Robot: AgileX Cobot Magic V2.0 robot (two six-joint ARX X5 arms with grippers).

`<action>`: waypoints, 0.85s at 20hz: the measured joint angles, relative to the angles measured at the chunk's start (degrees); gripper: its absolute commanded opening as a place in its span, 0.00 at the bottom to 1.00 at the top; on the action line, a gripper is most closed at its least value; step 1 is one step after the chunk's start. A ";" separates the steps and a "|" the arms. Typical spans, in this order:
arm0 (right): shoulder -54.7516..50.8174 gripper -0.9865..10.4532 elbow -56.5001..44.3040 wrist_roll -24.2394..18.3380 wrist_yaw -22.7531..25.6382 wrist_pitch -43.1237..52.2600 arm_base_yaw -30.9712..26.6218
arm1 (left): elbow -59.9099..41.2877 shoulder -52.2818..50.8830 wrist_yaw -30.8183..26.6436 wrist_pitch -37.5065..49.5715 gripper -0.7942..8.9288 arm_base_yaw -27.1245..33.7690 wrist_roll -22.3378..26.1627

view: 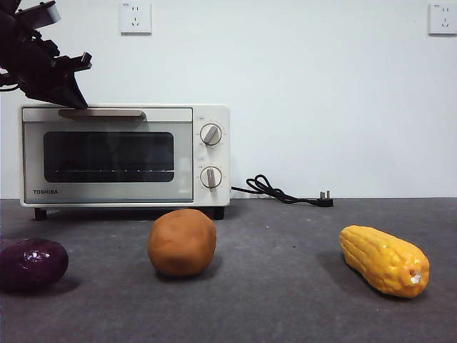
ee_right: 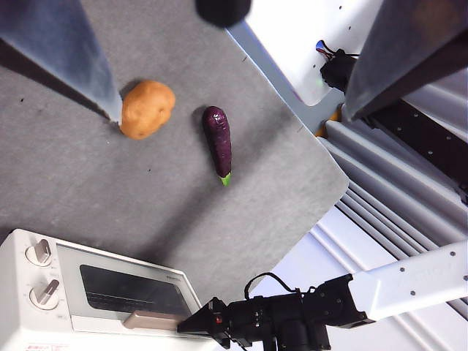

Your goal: Take the eggplant from the table,put the eggplant in the oven

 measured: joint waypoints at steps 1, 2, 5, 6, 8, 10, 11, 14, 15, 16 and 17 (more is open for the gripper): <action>0.00 0.59 0.00 0.00 0.00 0.02 0.00 | 0.28 -0.02 0.07 -0.87 0.08 0.00 0.02; 0.00 0.59 0.00 -0.02 0.00 0.02 0.00 | 0.50 -0.11 0.26 -2.10 0.08 0.00 0.02; 0.00 0.58 0.00 -0.59 0.02 0.02 0.00 | 0.92 -0.74 0.44 -5.57 0.08 0.00 0.04; 0.00 0.58 0.00 -0.72 0.02 0.02 0.00 | 0.94 -1.01 0.55 -6.62 0.08 0.00 0.04; 0.04 0.58 0.00 -0.90 0.00 0.02 0.00 | 0.96 -1.25 1.27 -7.80 0.08 -0.02 0.04; 0.15 0.58 0.00 -1.01 0.00 0.02 0.00 | 1.05 -1.25 3.96 -9.09 0.08 -0.02 0.04; 0.22 0.58 0.00 -1.07 0.00 0.04 0.00 | 1.09 -1.25 5.79 -10.12 0.08 -0.09 0.04; 0.44 0.58 0.00 -1.09 0.02 0.04 0.00 | 1.11 -1.25 10.84 -14.45 0.08 -0.59 0.04; 0.46 0.58 0.00 -1.11 0.02 0.04 0.00 | 1.11 -1.25 12.31 -16.44 0.08 -0.85 0.02; 0.48 0.58 0.00 -1.18 0.00 0.02 0.00 | 1.03 -1.25 13.33 -18.23 0.08 -1.09 0.02; 0.48 0.58 0.00 -1.29 0.00 0.04 0.00 | 0.77 -1.20 14.25 -20.22 0.08 -1.33 0.02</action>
